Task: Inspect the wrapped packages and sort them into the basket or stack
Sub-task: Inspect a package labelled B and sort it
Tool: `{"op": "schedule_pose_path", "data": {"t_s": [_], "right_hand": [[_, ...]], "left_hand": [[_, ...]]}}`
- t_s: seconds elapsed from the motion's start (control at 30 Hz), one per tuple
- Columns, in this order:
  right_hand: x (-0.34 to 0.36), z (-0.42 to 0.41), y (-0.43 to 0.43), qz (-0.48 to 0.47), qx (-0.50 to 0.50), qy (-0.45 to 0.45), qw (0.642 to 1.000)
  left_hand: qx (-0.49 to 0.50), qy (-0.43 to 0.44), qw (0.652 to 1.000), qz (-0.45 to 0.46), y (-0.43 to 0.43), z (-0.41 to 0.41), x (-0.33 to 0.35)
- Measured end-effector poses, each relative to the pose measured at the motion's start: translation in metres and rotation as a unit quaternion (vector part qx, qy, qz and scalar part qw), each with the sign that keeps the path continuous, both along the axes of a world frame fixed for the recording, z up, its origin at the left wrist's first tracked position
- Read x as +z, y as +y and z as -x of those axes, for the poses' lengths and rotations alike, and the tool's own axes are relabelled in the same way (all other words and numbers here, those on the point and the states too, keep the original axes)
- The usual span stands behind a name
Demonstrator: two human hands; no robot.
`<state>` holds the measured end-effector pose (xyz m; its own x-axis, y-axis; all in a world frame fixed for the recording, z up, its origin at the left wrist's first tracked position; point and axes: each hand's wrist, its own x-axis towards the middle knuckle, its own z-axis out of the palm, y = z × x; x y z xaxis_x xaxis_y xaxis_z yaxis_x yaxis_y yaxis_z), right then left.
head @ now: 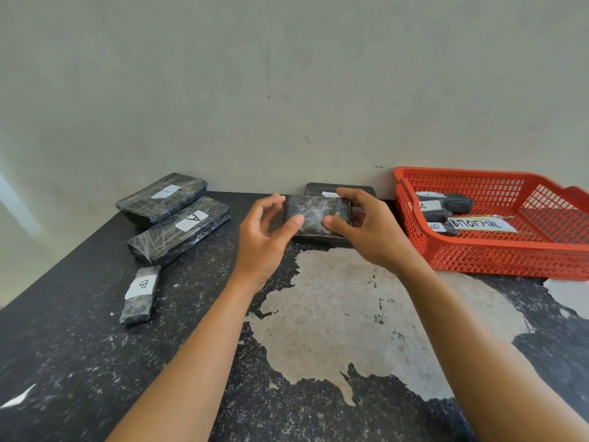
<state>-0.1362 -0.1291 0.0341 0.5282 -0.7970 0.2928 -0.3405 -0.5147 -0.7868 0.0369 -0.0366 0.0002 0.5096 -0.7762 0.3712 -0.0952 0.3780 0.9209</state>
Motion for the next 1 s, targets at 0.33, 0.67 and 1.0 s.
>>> {"op": "schedule_pose_path", "data": {"t_s": [0.33,0.67,1.0], "right_hand": [[0.0003,-0.0044,0.0080,0.080,-0.011,0.015,0.997],[-0.0059,-0.0079,0.0073,0.134,0.006,0.050,0.990],[-0.0004,-0.0026,0.0101,0.120,0.032,0.046,0.991]], "left_hand": [[0.003,-0.021,0.999,-0.038,-0.0003,0.0025,-0.0018],[-0.001,-0.032,0.999,-0.019,0.0002,0.0014,0.0011],[-0.001,0.053,0.999,-0.007,-0.0022,0.0046,-0.0036]]}}
